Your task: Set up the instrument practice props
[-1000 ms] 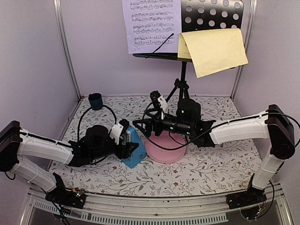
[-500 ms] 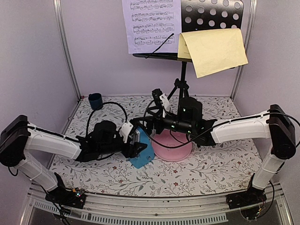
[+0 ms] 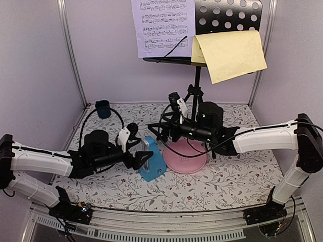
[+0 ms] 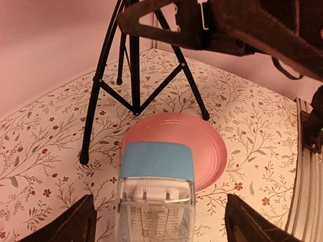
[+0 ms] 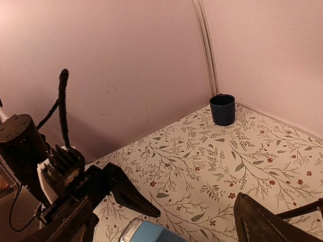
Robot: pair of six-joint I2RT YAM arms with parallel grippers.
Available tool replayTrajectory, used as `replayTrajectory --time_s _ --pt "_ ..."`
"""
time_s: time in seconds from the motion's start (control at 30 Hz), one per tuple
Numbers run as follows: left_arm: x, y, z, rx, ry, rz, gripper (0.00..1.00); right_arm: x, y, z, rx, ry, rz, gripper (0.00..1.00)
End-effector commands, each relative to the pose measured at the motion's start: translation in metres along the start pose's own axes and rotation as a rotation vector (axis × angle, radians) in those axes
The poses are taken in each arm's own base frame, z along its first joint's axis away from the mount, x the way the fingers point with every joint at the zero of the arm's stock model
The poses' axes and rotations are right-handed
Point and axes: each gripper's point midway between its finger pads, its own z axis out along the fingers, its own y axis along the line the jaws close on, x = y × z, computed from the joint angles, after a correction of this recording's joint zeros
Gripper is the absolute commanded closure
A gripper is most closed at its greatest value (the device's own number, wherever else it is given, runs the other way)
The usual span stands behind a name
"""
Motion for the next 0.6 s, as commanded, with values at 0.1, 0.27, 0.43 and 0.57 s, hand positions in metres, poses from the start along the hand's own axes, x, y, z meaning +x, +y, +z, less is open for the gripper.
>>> replayTrajectory --time_s 0.1,0.27,0.43,0.57 --pt "-0.011 -0.007 -0.011 0.037 -0.089 0.068 0.18 0.03 -0.014 0.001 0.013 0.136 0.147 0.05" --pt "-0.013 -0.005 -0.008 0.027 -0.106 0.076 0.26 0.038 -0.021 0.002 -0.035 0.188 0.277 0.08" --pt "-0.015 0.001 -0.004 -0.007 -0.117 0.077 0.29 0.037 -0.017 0.003 -0.087 0.207 0.37 0.1" --pt "-0.013 0.002 -0.002 -0.01 -0.116 0.079 0.32 0.035 -0.011 0.008 -0.128 0.221 0.422 0.11"
